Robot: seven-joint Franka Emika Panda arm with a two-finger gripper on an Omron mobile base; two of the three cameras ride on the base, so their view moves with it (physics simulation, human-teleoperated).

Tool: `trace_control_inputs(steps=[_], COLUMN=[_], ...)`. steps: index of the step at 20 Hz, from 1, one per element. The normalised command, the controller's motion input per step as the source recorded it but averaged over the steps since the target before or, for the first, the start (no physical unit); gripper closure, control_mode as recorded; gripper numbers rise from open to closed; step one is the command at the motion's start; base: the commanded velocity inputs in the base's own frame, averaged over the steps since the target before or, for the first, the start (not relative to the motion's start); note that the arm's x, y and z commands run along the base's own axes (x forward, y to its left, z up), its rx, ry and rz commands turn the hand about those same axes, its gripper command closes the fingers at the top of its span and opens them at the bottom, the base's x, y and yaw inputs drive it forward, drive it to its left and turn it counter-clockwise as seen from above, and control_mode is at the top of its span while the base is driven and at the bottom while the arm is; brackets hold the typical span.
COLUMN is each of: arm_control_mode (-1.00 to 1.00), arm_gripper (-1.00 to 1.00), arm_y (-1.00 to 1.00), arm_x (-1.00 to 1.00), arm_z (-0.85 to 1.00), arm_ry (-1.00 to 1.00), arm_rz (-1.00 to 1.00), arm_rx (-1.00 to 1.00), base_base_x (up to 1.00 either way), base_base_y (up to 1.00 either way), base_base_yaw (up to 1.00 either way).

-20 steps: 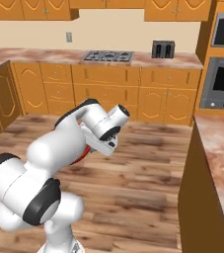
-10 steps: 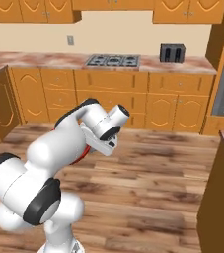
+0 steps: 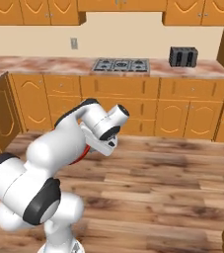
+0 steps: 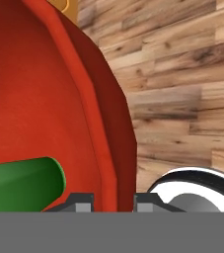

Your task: Place the cup inside the bowl on the dining table and move the bowl to any counter.

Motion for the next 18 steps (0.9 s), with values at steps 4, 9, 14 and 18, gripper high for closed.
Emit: trace_control_inputs(steps=[4,9,14,18], arm_control_mode=[1.0,1.0,1.0,1.0], arm_gripper=[1.0,1.0,1.0,1.0], arm_y=[0.0,0.0,0.0,0.0], arm_x=[0.0,0.0,0.0,0.0], arm_z=[0.0,0.0,0.0,0.0], arm_ry=[0.0,0.0,0.0,0.0], arm_rz=[0.0,0.0,0.0,0.0], arm_rx=[0.0,0.0,0.0,0.0], base_base_x=[0.73,0.64,0.63,0.57], base_base_y=[0.43,0.45,0.45,0.45], base_base_yaw=[-0.04,-0.05,-0.05,-0.05])
